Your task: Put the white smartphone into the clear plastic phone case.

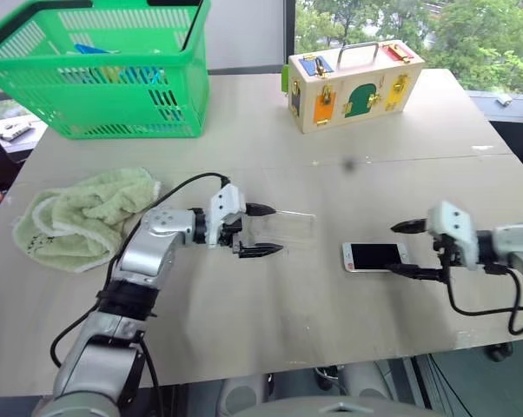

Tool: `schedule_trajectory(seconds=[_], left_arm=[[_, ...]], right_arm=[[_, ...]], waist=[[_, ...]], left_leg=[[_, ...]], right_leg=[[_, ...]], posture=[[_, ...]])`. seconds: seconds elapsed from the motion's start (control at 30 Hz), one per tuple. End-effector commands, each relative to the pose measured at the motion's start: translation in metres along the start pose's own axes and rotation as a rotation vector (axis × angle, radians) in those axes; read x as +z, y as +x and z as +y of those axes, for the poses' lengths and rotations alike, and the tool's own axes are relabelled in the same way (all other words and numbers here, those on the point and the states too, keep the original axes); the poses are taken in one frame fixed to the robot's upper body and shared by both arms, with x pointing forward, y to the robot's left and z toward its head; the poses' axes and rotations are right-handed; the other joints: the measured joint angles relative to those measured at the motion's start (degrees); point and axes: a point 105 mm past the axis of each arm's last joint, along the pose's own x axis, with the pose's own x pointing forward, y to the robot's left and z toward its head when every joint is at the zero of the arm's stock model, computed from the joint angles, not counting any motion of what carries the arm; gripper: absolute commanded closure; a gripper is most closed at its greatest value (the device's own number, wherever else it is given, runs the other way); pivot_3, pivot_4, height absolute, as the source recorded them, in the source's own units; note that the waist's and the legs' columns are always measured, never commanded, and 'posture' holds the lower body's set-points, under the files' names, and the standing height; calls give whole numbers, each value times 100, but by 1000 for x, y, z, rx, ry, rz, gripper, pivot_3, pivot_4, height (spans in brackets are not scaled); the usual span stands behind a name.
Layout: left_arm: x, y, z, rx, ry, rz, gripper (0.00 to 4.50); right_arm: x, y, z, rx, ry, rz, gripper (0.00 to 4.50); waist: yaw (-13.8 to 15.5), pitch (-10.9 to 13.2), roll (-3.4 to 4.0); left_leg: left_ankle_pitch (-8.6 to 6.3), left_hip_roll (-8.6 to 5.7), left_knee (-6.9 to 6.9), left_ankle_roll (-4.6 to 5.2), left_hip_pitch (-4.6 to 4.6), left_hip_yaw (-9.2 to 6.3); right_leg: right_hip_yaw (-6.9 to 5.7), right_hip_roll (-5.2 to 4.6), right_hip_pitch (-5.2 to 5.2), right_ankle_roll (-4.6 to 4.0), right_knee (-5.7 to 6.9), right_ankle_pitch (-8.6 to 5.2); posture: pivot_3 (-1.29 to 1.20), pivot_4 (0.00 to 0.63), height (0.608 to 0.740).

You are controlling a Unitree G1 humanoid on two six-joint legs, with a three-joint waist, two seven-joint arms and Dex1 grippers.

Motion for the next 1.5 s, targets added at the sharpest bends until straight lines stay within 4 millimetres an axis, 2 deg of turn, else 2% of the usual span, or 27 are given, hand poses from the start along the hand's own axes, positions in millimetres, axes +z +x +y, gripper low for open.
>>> schedule_trajectory(seconds=[0.03, 0.07, 0.13, 0.17, 0.23, 0.3, 0.5, 0.73, 0.83, 0.97, 1.07, 1.27, 1.3, 1.33, 1.5], left_arm=[[-4, 6, 5, -34, 37, 36, 1308], [-9, 8, 5, -58, 44, 64, 1520], [-17, 12, 5, -91, 65, 110, 2760], [-21, 14, 7, -97, 74, 127, 2997], [-24, 16, 8, -109, 80, 136, 3939], [-23, 17, 8, -120, 78, 123, 4368], [-21, 6, -2, -133, 48, 94, 4368], [-8, -12, -13, 34, -54, 51, 4368], [-4, -24, -25, 22, -41, 30, 4368], [-5, -46, -36, -79, 9, 38, 4368], [-5, -58, -33, -141, 44, 46, 4368], [-24, -69, -21, -218, 118, 153, 4368], [-27, -69, -20, -219, 125, 160, 3819], [-27, -70, -19, -215, 103, 151, 3595], [6, -66, -16, -93, -40, -34, 1324]], right_arm=[[32, -9, 23, -9, -18, -86, 0], [35, -9, 30, -18, -18, -96, 0], [38, -8, 39, -40, -12, -108, 0], [39, -7, 42, -57, -10, -112, 0], [38, -7, 44, -92, -2, -112, 0], [37, -8, 46, -124, 0, -113, 0], [39, -6, 48, -190, -12, -142, 0], [37, 4, 49, -200, -16, -153, 0], [39, 8, 51, -179, -22, -164, 0], [38, 11, 53, -137, -30, -164, 0], [38, 11, 52, -121, -40, -162, 0], [36, 11, 54, -106, -50, -152, 0], [36, 11, 54, -106, -50, -151, 0], [36, 11, 55, -106, -51, -150, 0], [36, 10, 55, -114, -50, -145, 0]], waist=[[-10, 0, -1], [-22, 0, -1], [-25, -2, -4], [-24, -2, -3], [-11, -5, -4], [-13, -6, -3], [-49, -8, -6], [-54, -7, -5], [-59, -7, -5], [-23, -7, -4], [-12, -6, -4], [-21, -7, -4], [-25, -7, -3], [-30, -7, -4], [-41, -4, -8]], left_leg=[[0, 1, 0, 0, 0, -1], [0, 2, 0, 0, 0, -2], [0, 1, 4, 0, 0, -2], [0, 2, 6, 0, 0, -2], [0, 2, 9, 1, 0, -4], [0, 3, 11, 1, 2, -2], [-1, 9, 20, 2, 7, -7], [-1, 22, 12, 1, 10, -5], [-1, 23, 12, 0, 11, -2], [-1, 23, 14, 0, 10, -6], [-1, 19, 15, 0, 8, -6], [-1, 10, 16, 0, 3, -5], [-1, 10, 15, 1, 3, -4], [-1, 10, 14, 1, 3, -2], [-1, 14, 17, 1, -2, 0]], right_leg=[[0, 0, 0, 0, 1, 0], [0, 0, 0, -1, 1, 0], [1, -2, 0, -6, 2, -2], [1, -2, 1, -16, 2, -7], [1, -6, 4, -23, 2, -10], [4, -8, 5, -23, 3, -10], [6, -8, 13, -21, 7, -9], [18, 4, 7, -22, 10, -10], [21, 2, 1, -22, 16, -11], [16, 1, -1, -24, 19, -11], [14, -3, -1, -24, 18, -11], [14, -5, -2, -23, 17, -11], [15, -5, -2, -23, 17, -11], [17, -5, -2, -23, 16, -12], [21, -5, -4, -22, 14, -11]], posture=[[0, 150, 740], [0, 150, 740], [0, 150, 740], [0, 150, 740], [0, 150, 740], [0, 150, 740], [0, 150, 740], [0, 150, 740], [0, 150, 740], [0, 150, 740], [0, 150, 740], [0, 150, 740], [0, 150, 740], [0, 150, 740], [0, 150, 740]])
